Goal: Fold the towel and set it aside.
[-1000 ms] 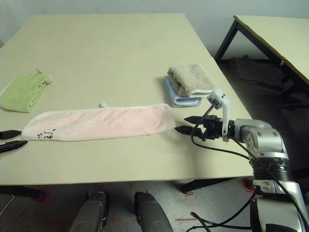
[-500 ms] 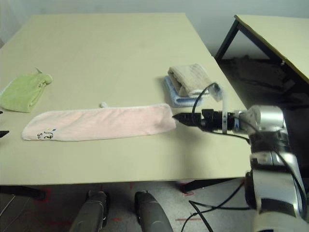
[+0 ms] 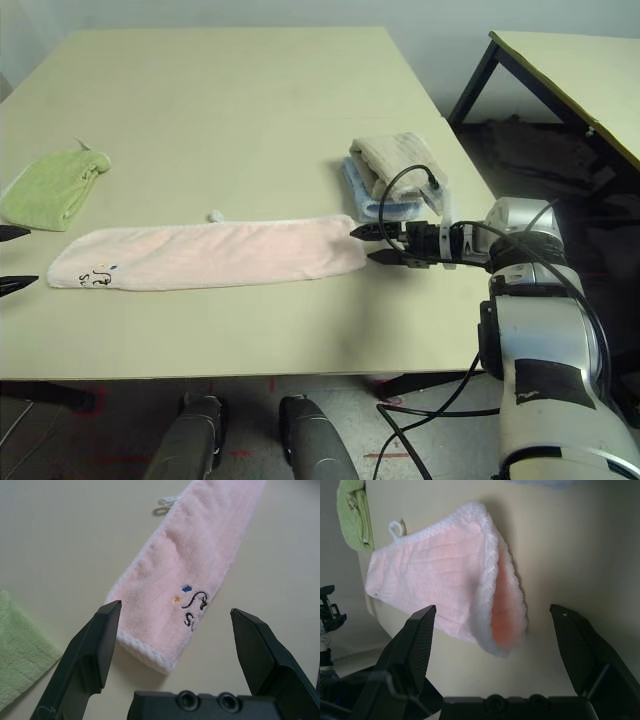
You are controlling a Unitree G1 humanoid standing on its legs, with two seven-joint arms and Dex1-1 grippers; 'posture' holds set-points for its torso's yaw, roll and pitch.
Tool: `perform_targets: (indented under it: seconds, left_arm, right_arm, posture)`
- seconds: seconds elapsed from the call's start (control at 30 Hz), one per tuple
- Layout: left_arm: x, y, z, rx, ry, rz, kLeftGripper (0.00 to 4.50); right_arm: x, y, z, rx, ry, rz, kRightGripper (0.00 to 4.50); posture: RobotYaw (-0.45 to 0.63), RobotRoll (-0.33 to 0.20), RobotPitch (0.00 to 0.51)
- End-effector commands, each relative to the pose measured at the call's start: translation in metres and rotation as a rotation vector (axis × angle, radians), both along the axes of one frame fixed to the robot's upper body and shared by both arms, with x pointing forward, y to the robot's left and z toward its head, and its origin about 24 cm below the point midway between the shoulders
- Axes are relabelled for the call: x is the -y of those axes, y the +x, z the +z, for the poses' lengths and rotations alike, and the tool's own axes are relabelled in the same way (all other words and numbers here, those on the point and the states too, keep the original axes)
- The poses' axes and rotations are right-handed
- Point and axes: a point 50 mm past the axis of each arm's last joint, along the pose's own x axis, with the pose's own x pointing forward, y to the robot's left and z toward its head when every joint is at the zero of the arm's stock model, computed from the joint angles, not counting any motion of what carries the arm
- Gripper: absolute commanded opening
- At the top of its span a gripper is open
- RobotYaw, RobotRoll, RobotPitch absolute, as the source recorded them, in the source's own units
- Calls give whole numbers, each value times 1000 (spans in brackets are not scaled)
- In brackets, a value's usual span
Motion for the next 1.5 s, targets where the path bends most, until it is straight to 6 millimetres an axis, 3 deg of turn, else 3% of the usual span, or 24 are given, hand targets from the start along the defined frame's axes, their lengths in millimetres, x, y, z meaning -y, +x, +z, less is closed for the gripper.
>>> perform_targets:
  seconds: [0.03, 0.43, 0.73, 0.97, 1.27, 1.37, 1.5]
  left_arm:
    - [-1, -2, -7, -16, -1, -5, 4466]
    - [1, 4, -9, -7, 5, -9, 4466]
    - [5, 7, -10, -8, 5, -24, 4466]
    - [5, 8, -10, -9, 8, -23, 4466]
    - [7, 10, -9, 3, 8, -31, 4466]
    - [7, 9, -8, 6, 8, -32, 4500]
    - [7, 10, -7, 11, 10, -34, 4500]
  right_arm:
    - [-9, -1, -9, -47, -10, 63, 4500]
    - [-33, 8, -7, 12, 100, 138, 4500]
    - [-33, 11, -13, 47, 74, 118, 4500]
    - [-26, 16, -14, 145, -43, 134, 4500]
    - [-30, 13, -19, 113, -13, 161, 4500]
    - [-30, 14, -19, 125, -14, 146, 4019]
    - [-29, 15, -21, 121, -15, 119, 2538]
  posture:
    - [111, 0, 158]
    - [105, 0, 156]
    - [99, 0, 163]
    - [96, 0, 164]
    - [98, 0, 166]
    - [96, 0, 168]
    - [98, 0, 170]
